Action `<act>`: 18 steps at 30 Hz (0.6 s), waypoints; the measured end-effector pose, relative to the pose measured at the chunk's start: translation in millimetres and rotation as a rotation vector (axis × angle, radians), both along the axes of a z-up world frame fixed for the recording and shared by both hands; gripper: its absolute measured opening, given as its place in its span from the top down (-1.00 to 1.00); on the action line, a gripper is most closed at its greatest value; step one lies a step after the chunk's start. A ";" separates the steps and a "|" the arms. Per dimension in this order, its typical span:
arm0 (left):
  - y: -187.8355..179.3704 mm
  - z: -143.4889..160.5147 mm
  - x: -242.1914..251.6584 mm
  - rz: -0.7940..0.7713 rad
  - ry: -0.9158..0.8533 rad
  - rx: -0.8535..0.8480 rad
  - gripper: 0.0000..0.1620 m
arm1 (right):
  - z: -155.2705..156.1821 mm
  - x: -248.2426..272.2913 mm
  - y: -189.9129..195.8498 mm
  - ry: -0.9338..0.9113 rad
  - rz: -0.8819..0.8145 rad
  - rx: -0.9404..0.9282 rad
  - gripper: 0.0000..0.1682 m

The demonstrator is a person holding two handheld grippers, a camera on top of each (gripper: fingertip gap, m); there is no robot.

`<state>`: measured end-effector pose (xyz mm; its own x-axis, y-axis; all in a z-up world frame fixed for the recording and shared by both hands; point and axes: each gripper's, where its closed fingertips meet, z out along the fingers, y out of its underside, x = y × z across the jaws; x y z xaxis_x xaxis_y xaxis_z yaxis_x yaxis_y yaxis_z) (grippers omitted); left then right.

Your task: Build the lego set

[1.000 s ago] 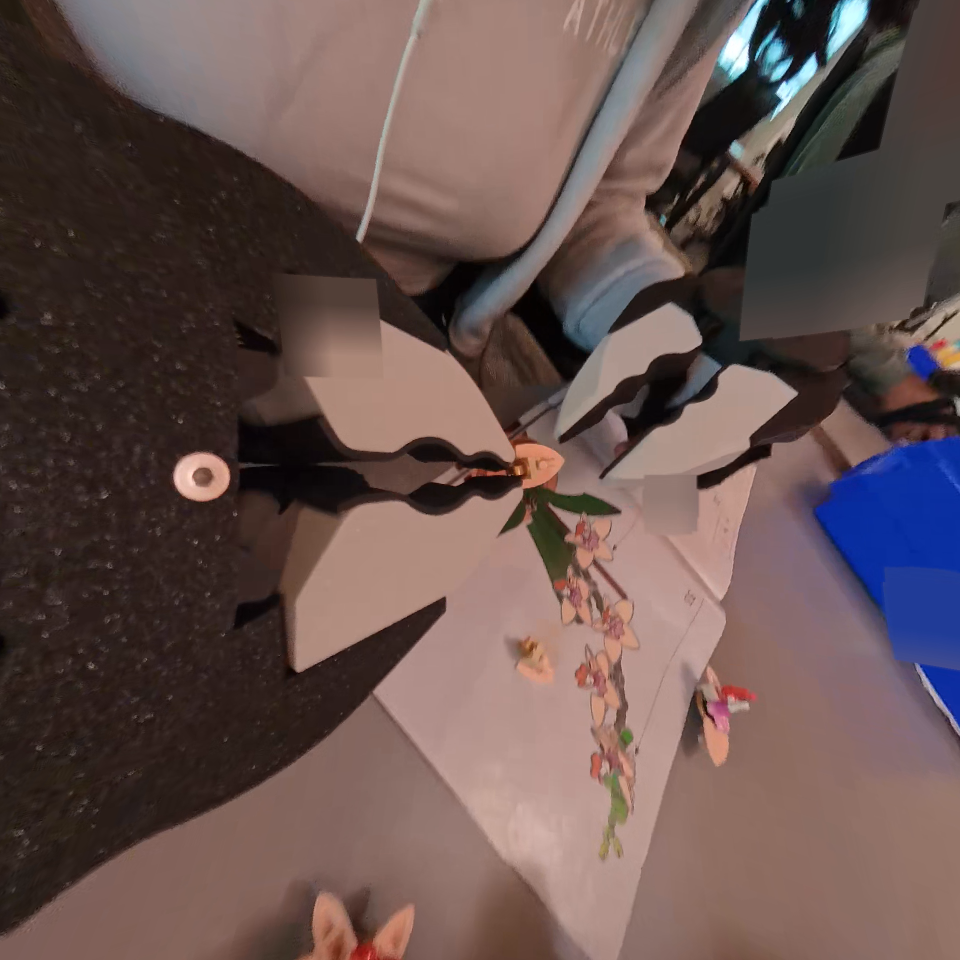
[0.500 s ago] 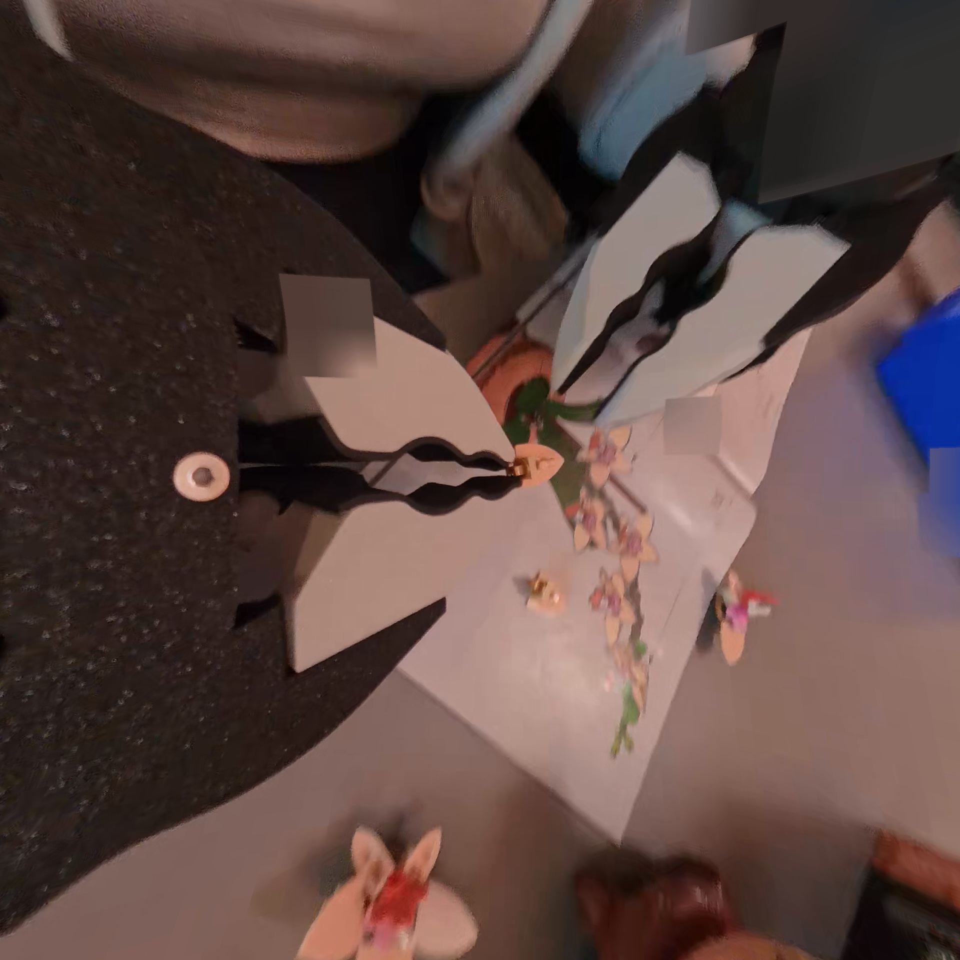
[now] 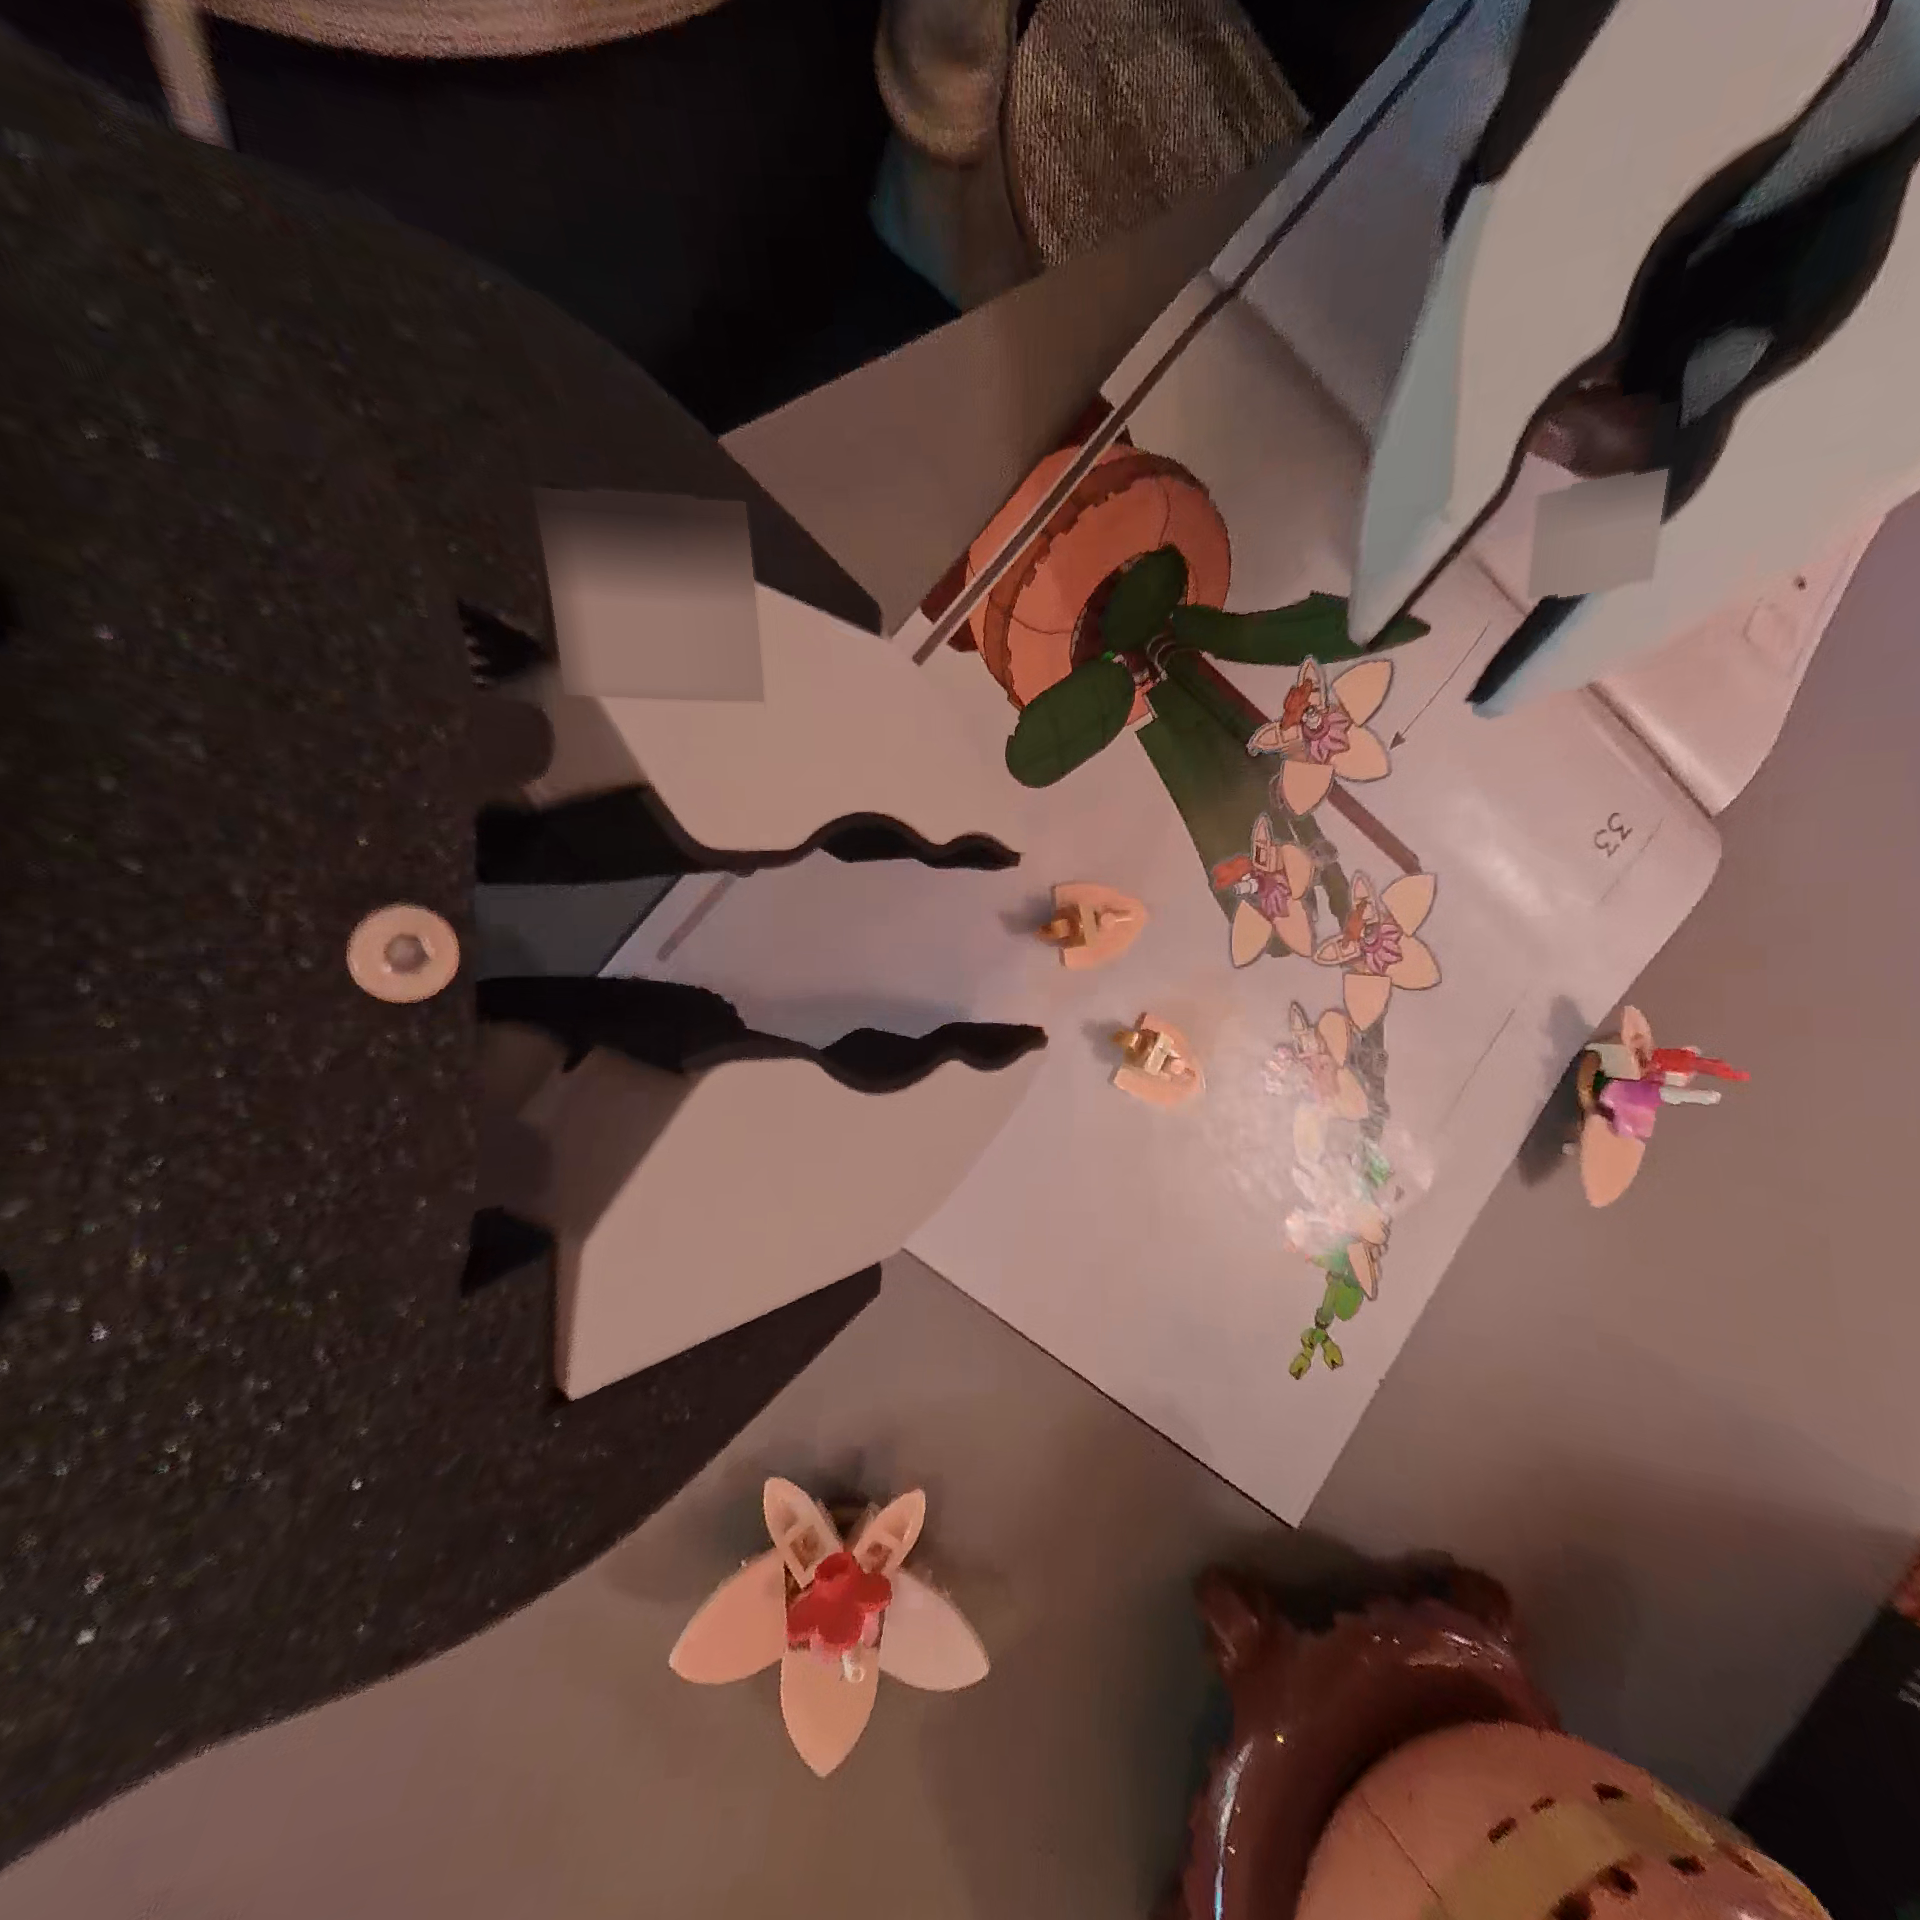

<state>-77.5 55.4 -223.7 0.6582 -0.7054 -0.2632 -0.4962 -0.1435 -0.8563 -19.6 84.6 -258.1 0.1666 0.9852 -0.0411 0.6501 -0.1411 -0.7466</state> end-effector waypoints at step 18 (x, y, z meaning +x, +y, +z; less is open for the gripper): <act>13.0 4.9 -29.8 0.194 -0.204 -0.096 0.80 | 22.3 -125.6 53.5 -0.049 0.218 0.076 0.82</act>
